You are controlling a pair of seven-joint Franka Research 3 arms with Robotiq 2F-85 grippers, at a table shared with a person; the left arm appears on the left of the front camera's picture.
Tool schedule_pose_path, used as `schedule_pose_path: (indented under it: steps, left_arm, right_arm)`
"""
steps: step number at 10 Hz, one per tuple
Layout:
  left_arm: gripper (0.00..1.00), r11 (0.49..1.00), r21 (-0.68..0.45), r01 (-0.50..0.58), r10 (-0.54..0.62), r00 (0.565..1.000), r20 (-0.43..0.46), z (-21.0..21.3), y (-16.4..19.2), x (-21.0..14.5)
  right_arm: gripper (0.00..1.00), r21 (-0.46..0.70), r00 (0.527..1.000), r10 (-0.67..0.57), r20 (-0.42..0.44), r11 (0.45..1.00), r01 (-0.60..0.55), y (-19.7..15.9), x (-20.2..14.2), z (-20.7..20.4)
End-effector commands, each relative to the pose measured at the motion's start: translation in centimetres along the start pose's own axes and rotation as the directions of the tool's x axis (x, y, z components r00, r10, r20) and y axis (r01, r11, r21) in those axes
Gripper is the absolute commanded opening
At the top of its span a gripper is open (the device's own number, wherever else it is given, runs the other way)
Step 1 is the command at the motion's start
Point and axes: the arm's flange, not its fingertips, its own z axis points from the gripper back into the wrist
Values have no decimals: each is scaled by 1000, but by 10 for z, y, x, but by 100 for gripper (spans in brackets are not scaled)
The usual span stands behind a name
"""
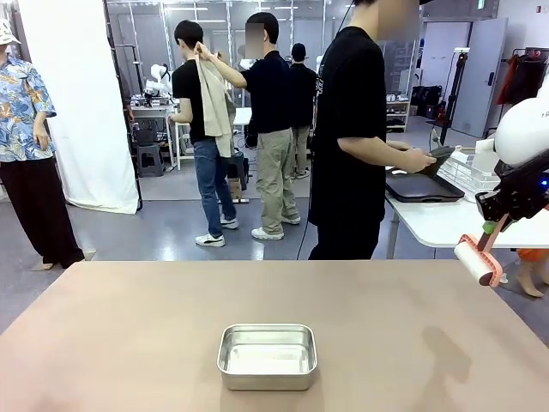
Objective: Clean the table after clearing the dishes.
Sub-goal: Place the Lint Roller back on top of the Airtight Container.
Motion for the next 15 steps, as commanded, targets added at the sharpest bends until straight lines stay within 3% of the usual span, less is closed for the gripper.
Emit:
schedule_pose_path:
  steps: [1, 6, 7, 8, 9, 10, 12, 14, 15]
  left_arm:
    - [100, 1000, -1, 2, -2, 1000, 3, 2, -1, -1]
    - [100, 1000, -1, 2, -2, 1000, 3, 2, -1, -1]
    - [100, 1000, -1, 2, -2, 1000, 3, 2, -1, -1]
    - [100, 1000, -1, 2, -2, 1000, 3, 2, -1, -1]
    - [100, 1000, -1, 2, -2, 1000, 3, 2, -1, -1]
    - [100, 1000, -1, 2, -2, 1000, 3, 2, -1, -1]
    - [100, 1000, -1, 2, -2, 1000, 3, 2, -1, -1]
    - [100, 1000, -1, 2, -2, 1000, 3, 2, -1, -1]
    - [100, 1000, -1, 2, -2, 1000, 3, 2, -1, -1]
  right_arm:
    - [23, 13, 1000, 3, 19, 1000, -4, 0, -1, 2]
    - [23, 0, 1000, 0, 0, 1000, 0, 0, 0, 0]
    - [23, 8, 988, 120, 95, 993, -121, 14, -4, 19]
    - [23, 128, 968, 189, 168, 969, -211, 34, -3, 37]
    - [23, 238, 933, 276, 232, 914, -329, 61, -2, 53]
    - [23, 244, 897, 370, 243, 871, -426, 92, -2, 62]
    - [23, 220, 773, 572, 273, 745, -630, 172, -8, 78]
    - [23, 188, 623, 727, 288, 595, -782, 249, -12, 89]
    - [23, 148, 514, 805, 295, 493, -857, 294, -17, 90]
